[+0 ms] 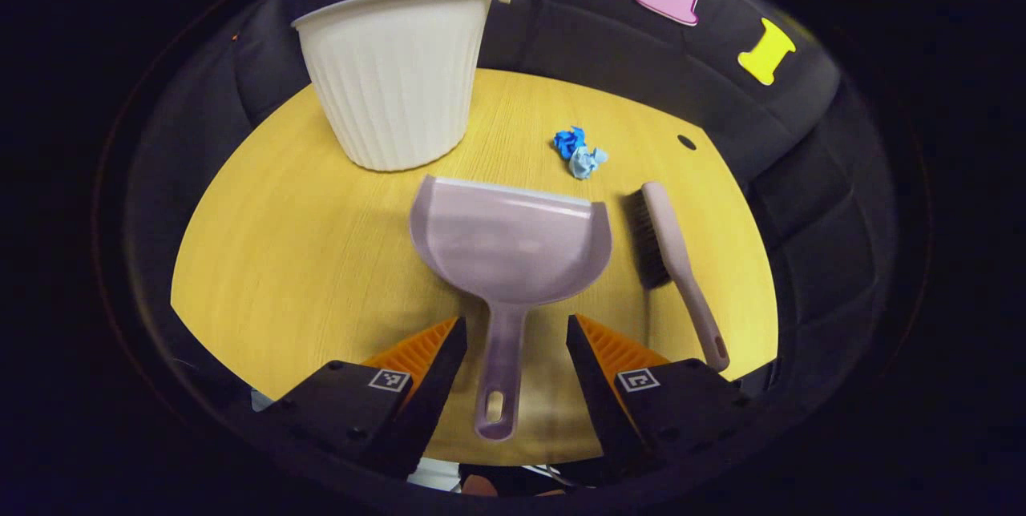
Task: Pick up the small broom and dustpan from the desktop, sweep the trash into the dustpan with the broom, and then empty the trash into the garbage bin.
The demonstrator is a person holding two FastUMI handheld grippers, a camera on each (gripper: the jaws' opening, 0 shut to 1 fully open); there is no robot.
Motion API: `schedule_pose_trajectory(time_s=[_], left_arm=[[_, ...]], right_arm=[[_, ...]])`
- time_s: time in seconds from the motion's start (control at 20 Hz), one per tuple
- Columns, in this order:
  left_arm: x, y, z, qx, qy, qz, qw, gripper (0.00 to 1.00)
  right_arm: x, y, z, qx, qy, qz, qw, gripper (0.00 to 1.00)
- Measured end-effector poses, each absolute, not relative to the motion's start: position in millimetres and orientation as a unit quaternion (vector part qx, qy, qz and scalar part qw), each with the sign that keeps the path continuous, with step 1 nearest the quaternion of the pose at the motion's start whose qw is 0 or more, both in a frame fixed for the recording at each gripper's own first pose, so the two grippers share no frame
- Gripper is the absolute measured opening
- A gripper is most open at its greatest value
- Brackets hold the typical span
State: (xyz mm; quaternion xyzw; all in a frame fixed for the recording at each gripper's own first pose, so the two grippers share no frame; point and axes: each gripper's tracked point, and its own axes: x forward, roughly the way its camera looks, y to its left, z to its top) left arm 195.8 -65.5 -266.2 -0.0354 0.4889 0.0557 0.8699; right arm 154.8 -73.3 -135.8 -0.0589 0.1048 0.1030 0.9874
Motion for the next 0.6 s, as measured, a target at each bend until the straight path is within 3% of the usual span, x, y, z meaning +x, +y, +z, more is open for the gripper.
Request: schedule_pose_trajectory(time_s=[0.15,0.5,0.6], left_arm=[[204,-44,-286,0.019,0.548,0.105,0.830,0.76],[223,-57,-316,-0.009,0.640,0.104,0.761,0.77],[231,-58,-314,-0.020,0.636,0.111,0.763,0.73]], right_arm=[[167,-86,-156,-0.058,0.126,0.108,0.984,0.99],[179,-104,-165,-0.074,0.120,0.100,0.985,1.00],[176,-104,-173,-0.078,0.136,0.103,0.982,1.00]])
